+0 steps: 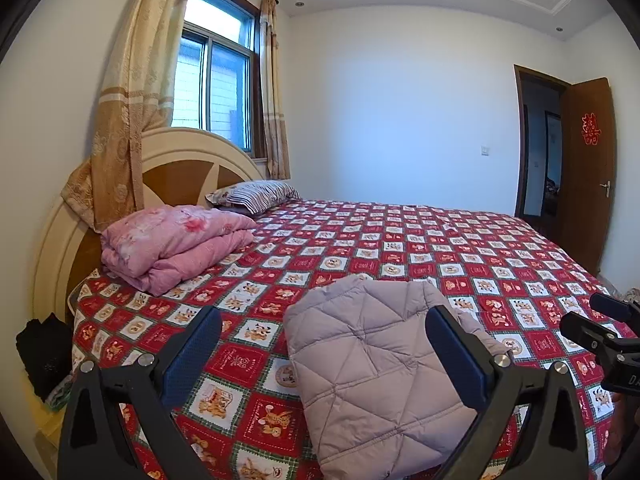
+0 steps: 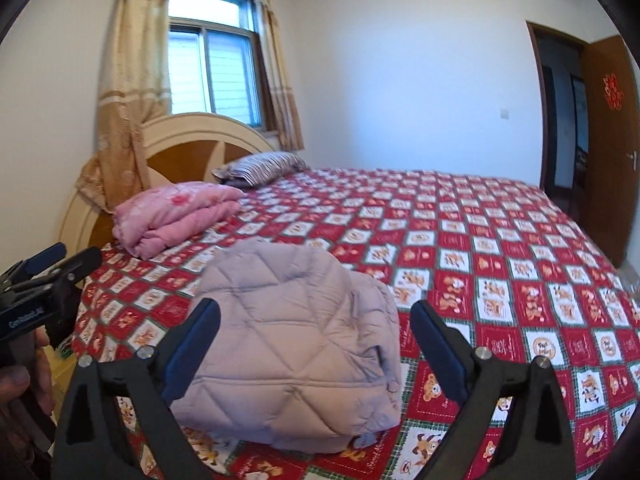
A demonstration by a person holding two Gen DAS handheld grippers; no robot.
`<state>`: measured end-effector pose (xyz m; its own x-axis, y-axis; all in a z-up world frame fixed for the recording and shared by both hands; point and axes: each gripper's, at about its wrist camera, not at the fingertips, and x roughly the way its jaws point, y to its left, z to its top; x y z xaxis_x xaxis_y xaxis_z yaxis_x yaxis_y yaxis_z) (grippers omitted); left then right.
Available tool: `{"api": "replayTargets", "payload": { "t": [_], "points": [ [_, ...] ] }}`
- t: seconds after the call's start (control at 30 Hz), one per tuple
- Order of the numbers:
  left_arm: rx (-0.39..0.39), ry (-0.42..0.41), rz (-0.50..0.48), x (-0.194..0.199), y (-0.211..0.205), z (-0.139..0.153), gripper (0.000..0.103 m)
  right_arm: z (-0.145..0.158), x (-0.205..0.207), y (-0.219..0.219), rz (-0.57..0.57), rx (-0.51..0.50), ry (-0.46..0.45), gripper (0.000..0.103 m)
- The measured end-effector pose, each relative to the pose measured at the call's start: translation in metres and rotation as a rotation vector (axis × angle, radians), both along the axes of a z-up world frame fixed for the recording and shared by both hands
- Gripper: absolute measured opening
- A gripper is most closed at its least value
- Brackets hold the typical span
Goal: Fold large clothes
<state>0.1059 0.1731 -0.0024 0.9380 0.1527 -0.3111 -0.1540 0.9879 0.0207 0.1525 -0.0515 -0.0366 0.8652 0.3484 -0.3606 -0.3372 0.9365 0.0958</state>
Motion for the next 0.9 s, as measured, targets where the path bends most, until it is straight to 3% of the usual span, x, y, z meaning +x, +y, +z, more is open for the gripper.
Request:
{"api": "replayTargets", "payload": {
  "t": [0.9],
  "points": [
    [-0.024,-0.008,-0.023,-0.008,-0.005,0.006,0.102,0.011,-0.022,0.01,0.023,-0.004,-0.051,0.099]
  ]
}}
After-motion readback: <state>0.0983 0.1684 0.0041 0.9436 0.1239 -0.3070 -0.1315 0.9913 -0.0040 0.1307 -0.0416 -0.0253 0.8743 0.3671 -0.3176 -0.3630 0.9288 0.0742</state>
